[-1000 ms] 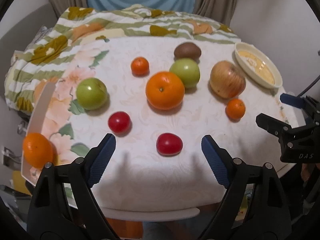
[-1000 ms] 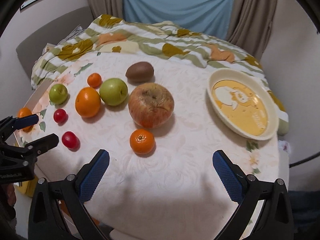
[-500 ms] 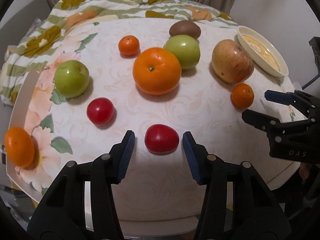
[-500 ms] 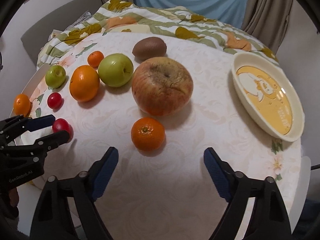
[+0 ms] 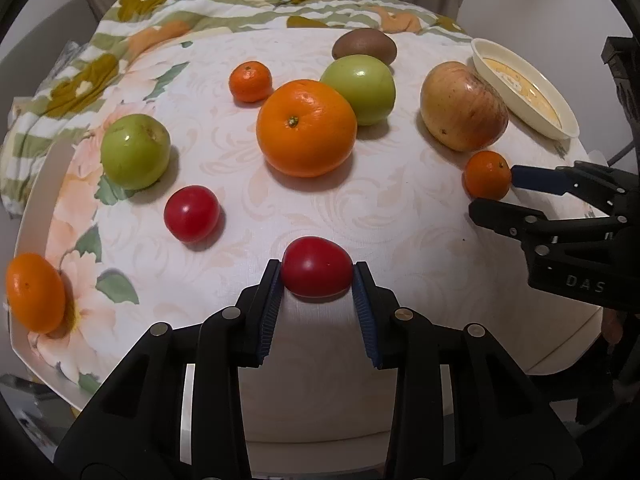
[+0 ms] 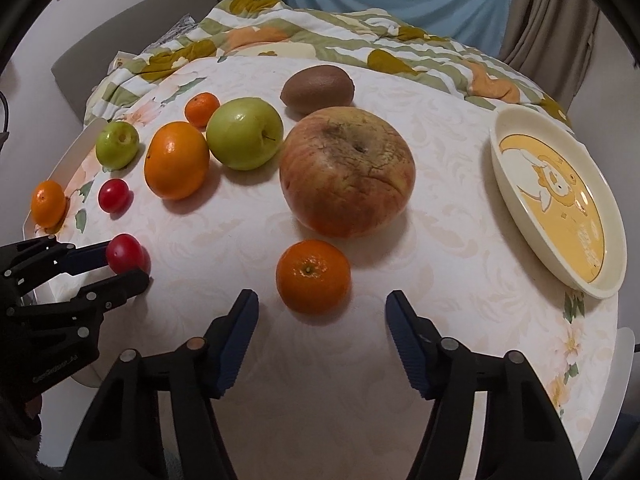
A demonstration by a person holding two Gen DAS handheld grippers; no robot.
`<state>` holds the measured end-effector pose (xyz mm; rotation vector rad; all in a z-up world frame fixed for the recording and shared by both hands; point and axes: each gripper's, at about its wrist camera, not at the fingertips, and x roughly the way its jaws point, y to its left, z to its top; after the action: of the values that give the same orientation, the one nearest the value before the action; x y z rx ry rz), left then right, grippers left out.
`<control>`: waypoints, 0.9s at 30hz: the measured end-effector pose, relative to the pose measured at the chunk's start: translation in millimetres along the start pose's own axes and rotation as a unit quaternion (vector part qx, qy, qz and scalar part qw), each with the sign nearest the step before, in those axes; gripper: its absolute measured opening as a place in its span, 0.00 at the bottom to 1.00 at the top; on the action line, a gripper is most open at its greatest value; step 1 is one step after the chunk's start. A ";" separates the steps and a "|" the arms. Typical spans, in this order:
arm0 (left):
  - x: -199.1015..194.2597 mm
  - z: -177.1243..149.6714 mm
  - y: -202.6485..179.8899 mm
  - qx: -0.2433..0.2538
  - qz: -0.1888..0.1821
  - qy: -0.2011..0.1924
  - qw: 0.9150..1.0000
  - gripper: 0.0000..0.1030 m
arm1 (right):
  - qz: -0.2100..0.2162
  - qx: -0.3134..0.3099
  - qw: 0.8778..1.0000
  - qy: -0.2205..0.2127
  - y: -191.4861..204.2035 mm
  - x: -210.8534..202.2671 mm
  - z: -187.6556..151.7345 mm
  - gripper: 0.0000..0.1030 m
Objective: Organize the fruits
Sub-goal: 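Grasp the red cherry tomato with the left tool while the right tool grasps a tangerine, then carry the tomato to the duck plate and open the left tool while the right tool carries the tangerine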
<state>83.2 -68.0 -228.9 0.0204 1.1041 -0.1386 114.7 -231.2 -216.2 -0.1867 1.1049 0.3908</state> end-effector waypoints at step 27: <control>-58.4 15.4 -2.0 -0.021 0.037 -0.049 0.998 0.41 | 0.005 0.000 0.998 -0.059 -7.3 -51.0 12.9 0.33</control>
<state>70.8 -65.4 -169.7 0.0169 1.0070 -0.0499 108.5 -244.5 -165.1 -0.1565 0.9906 0.4060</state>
